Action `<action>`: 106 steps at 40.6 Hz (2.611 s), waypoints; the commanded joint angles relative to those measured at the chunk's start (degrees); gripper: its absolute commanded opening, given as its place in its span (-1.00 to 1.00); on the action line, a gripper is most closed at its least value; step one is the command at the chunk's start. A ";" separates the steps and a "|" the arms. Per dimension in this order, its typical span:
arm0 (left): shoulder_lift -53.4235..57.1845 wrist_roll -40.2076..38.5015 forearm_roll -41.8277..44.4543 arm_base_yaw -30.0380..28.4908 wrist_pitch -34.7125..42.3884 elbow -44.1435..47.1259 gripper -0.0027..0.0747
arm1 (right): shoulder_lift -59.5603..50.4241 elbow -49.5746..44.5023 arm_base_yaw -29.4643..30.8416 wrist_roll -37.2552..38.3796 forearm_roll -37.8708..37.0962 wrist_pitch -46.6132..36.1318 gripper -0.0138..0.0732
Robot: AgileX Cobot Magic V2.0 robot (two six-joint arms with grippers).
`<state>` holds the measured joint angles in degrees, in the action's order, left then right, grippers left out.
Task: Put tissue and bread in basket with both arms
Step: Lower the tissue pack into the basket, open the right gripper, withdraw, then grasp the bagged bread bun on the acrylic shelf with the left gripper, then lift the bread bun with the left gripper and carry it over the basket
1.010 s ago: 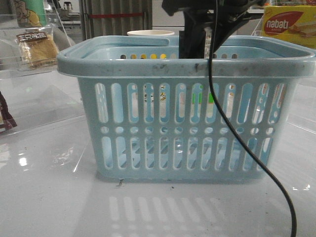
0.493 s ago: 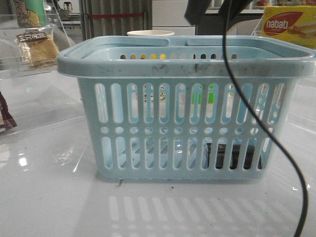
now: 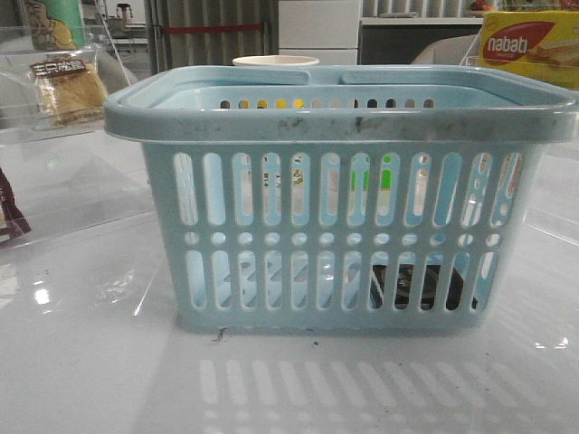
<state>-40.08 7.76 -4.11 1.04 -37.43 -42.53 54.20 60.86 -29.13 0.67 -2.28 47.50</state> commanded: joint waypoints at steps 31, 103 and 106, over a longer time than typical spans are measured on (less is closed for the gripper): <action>-49.24 -0.36 -3.81 -0.10 17.60 -31.88 0.71 | -6.14 -1.86 0.03 -0.67 -0.23 -2.31 0.49; -59.73 -0.36 -5.57 0.02 6.85 -52.53 -0.70 | -6.14 -1.86 0.03 -0.67 -0.23 -2.31 0.49; -56.87 -0.36 -6.06 0.26 5.17 -52.53 -0.70 | -6.14 -1.86 0.03 -0.67 -0.23 -2.31 0.49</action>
<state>-103.19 7.76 -9.07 1.04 -34.02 -92.88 48.44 57.62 -29.13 0.67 -2.28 48.64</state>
